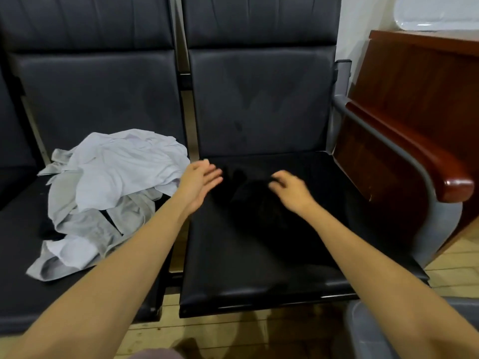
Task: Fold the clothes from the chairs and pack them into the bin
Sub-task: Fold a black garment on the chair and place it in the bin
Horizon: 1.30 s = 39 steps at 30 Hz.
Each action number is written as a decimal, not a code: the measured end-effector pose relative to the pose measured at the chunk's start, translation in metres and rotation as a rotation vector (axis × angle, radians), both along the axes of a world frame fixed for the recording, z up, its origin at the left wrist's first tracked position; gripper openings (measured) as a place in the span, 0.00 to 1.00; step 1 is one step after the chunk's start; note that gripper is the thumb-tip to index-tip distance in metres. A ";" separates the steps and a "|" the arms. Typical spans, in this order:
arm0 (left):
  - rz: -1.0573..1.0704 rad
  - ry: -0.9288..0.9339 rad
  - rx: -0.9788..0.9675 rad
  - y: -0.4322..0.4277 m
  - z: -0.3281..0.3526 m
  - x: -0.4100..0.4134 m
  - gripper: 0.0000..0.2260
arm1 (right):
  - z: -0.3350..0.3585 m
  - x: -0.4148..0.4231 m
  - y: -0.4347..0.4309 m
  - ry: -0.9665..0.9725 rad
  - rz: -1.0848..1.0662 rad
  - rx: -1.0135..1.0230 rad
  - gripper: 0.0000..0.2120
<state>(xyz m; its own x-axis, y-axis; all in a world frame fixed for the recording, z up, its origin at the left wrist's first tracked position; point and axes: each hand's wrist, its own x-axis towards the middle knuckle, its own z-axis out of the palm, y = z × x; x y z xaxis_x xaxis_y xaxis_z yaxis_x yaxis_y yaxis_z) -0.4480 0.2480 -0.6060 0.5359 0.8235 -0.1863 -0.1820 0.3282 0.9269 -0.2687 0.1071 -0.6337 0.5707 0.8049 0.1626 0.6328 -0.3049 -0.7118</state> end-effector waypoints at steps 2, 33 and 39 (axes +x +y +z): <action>0.045 0.133 0.181 -0.005 -0.011 0.008 0.15 | -0.002 0.020 -0.007 -0.071 -0.308 -0.067 0.17; -0.021 0.296 0.009 -0.047 0.030 0.038 0.05 | -0.037 0.008 -0.048 -0.096 -0.058 -0.029 0.05; -0.069 0.385 0.166 -0.084 0.060 -0.032 0.02 | 0.026 -0.032 -0.073 0.153 0.054 0.266 0.03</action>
